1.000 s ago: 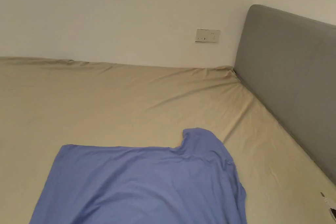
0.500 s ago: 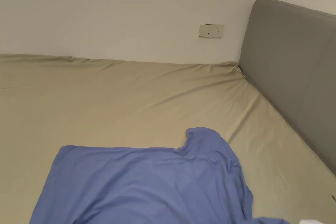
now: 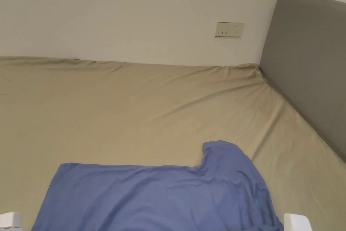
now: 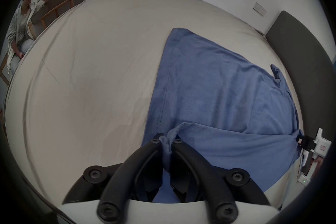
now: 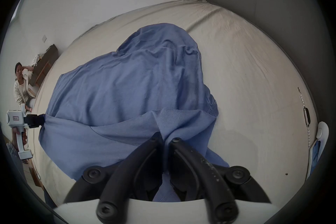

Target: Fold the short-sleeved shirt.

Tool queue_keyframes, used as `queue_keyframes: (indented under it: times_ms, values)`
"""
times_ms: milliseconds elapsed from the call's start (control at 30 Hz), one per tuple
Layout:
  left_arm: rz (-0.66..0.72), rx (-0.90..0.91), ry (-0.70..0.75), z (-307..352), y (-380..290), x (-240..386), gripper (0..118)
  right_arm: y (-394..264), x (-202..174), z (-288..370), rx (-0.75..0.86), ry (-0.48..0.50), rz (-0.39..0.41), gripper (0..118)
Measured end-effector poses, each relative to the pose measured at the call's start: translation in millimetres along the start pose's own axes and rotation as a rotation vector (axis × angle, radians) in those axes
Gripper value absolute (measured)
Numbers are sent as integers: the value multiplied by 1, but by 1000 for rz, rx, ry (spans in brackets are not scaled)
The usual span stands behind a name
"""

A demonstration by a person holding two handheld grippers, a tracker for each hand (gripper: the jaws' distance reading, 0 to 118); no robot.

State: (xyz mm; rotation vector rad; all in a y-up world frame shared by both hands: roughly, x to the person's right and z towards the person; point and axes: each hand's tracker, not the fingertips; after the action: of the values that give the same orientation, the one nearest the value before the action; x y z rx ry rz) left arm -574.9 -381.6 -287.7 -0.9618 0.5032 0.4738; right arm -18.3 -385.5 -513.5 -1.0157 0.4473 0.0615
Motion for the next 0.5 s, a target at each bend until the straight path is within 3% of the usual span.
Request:
queue_keyframes:
  times_ms: [33, 67, 100, 133, 167, 267, 333, 367, 400, 467, 500]
  values:
    - [-1, 24, -7, 6, -2, -1, 16, -2, -1, 4, 24, 0, 9, 31]
    - [-22, 98, -13, 16, -5, -2, 37, -3, -2, 12, 72, -12, 28, 49]
    - [-48, 183, 3, 33, -12, 0, 69, -7, -5, 26, 135, -49, 54, 69]
    - [-87, 275, 11, 50, -20, 0, 103, -14, -9, 42, 210, -81, 81, 79]
    - [-114, 356, 28, 65, -30, 0, 113, -21, -12, 58, 301, -95, 101, 78]
    - [-135, 660, 50, 124, -78, 7, 118, -54, -27, 114, 588, -170, 136, 78]
    - [-151, 778, 52, 150, -110, 12, 109, -77, -35, 138, 711, -189, 147, 78]
    - [-156, 829, 54, 161, -125, 15, 98, -88, -39, 148, 759, -195, 158, 75]
    - [-163, 872, 49, 168, -138, 16, 80, -95, -46, 156, 790, -196, 168, 64]
    - [-141, 887, 105, 178, -160, 22, 21, -109, -53, 166, 805, -192, 164, 12]
    - [-120, 894, 93, 179, -166, 25, 0, -117, -58, 170, 829, -204, 155, 2]
